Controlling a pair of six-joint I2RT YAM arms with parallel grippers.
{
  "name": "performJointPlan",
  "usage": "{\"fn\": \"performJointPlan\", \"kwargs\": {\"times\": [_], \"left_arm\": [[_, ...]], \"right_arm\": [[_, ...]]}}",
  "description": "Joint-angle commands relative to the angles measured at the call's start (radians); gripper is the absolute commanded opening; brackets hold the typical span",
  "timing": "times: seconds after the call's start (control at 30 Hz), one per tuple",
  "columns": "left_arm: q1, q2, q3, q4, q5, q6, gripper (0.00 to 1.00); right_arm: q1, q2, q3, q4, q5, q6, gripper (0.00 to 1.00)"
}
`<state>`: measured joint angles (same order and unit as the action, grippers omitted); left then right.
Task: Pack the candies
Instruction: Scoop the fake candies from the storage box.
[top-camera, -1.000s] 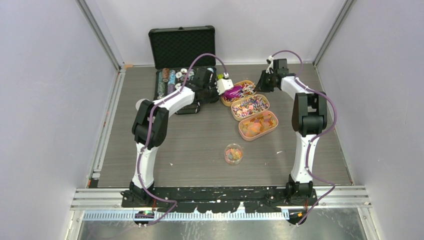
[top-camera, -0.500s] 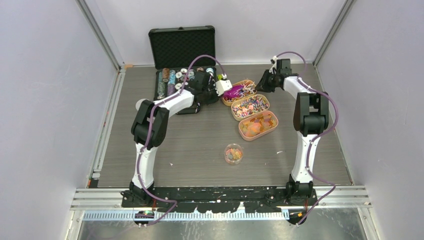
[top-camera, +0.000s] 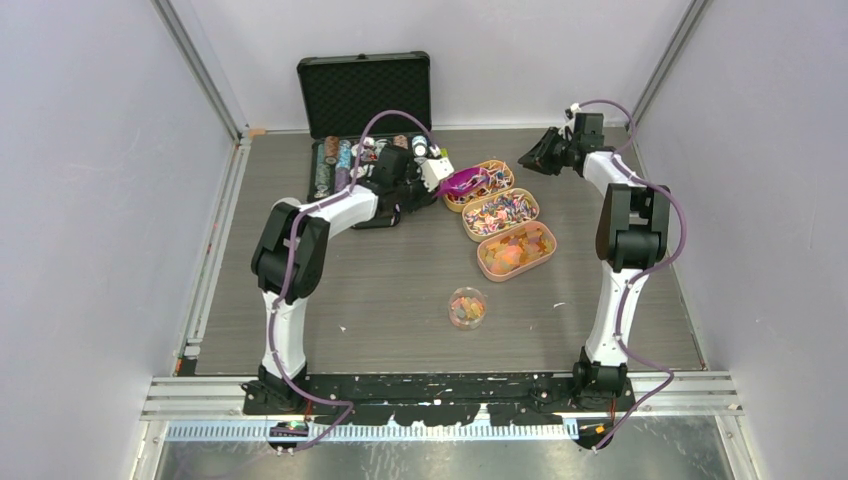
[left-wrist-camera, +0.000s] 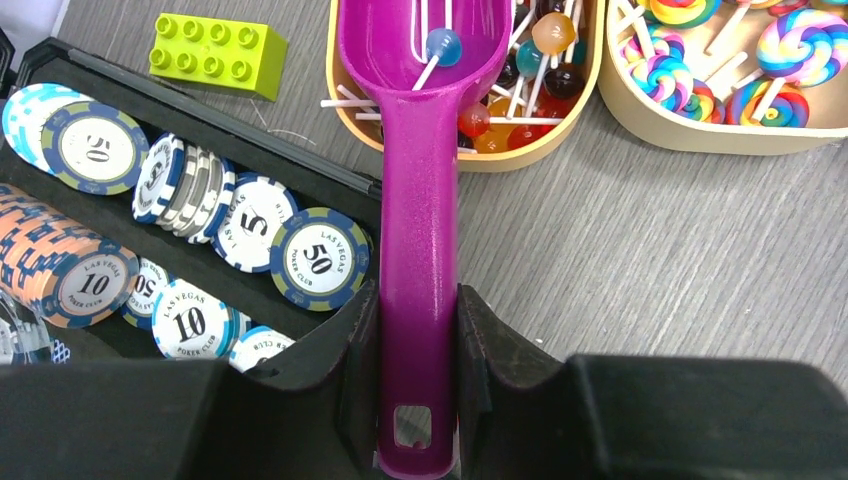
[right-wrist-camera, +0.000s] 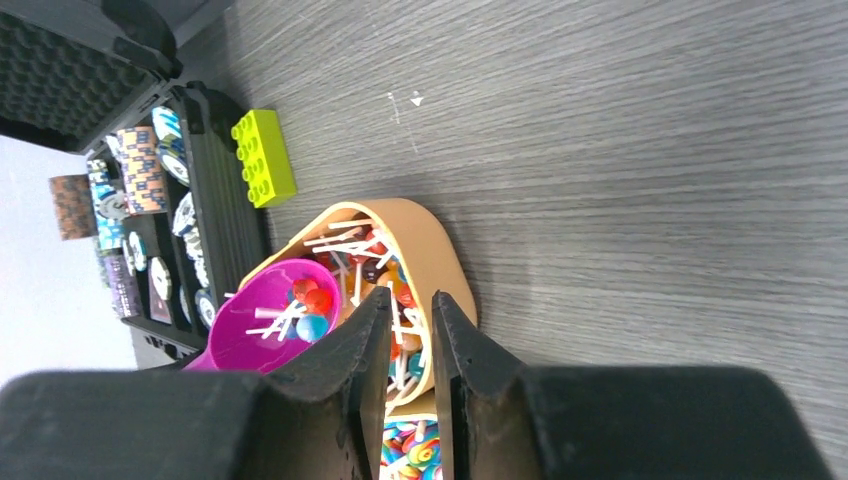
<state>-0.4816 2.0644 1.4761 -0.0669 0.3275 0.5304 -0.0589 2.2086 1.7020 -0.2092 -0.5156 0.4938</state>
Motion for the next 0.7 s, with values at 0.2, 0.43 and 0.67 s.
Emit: {"fn": "performJointPlan", "kwargs": {"times": [0.2, 0.43, 0.67], "left_arm": [[0.023, -0.155, -0.063, 0.124, 0.052, -0.077, 0.0], [0.023, -0.254, -0.096, 0.105, 0.036, -0.119, 0.0], [0.02, -0.397, -0.128, 0.011, 0.045, -0.237, 0.0]], "right_arm": [[-0.005, -0.172, -0.033, 0.062, -0.046, 0.059, 0.29], [-0.005, -0.291, -0.122, 0.04, -0.055, 0.071, 0.48], [-0.005, -0.474, -0.284, 0.027, -0.058, 0.077, 0.73]]}}
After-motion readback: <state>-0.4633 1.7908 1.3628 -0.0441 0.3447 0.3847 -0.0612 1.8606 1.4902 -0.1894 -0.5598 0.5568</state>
